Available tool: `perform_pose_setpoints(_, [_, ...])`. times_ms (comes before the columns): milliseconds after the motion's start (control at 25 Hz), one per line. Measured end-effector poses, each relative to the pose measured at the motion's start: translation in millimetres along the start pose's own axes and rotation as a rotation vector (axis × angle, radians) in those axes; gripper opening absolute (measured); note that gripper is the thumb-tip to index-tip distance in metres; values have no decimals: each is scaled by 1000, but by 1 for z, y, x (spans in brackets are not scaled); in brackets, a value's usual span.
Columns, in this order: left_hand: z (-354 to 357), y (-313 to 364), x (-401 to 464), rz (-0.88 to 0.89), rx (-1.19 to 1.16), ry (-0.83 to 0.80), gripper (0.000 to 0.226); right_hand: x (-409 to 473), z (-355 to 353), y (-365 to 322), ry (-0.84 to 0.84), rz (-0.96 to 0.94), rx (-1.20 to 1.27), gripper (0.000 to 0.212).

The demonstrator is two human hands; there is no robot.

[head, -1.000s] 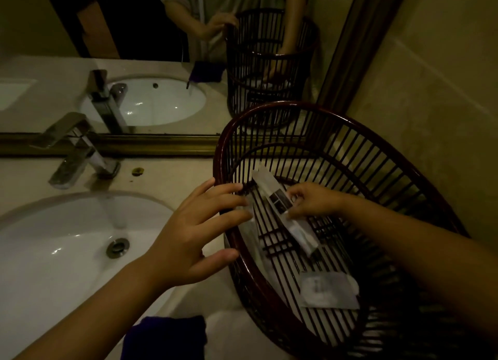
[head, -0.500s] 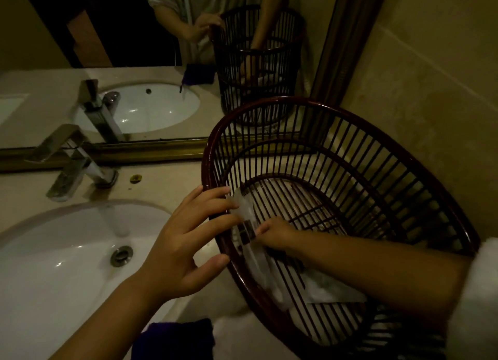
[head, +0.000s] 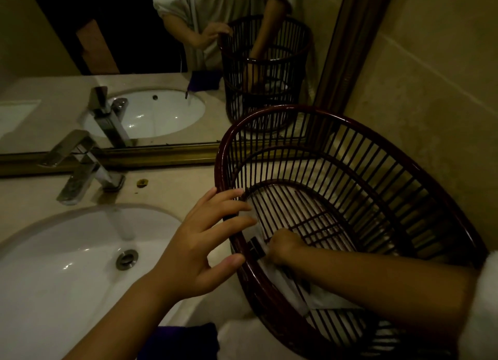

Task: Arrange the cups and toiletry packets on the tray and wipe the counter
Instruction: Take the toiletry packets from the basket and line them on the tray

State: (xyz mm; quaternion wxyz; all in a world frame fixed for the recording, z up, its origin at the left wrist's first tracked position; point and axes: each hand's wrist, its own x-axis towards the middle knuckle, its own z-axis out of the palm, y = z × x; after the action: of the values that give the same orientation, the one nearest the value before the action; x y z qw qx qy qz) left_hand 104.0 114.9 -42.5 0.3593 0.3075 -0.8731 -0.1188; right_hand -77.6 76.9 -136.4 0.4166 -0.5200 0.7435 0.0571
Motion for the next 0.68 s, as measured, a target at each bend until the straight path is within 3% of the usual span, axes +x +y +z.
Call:
perform_pose_setpoints(360, [-9,15,2,-90,-185,2,38,-63,-116,1,122,-185,474,13])
perform_pose_setpoints(560, [-30,39,25,-480,-344,111,27,-124,-142,-7,8,-421,862,9])
perform_pose_setpoints(680, [-48,38,50,-731,-735,166,28,-159,-148,-18,-108,-585,966,19])
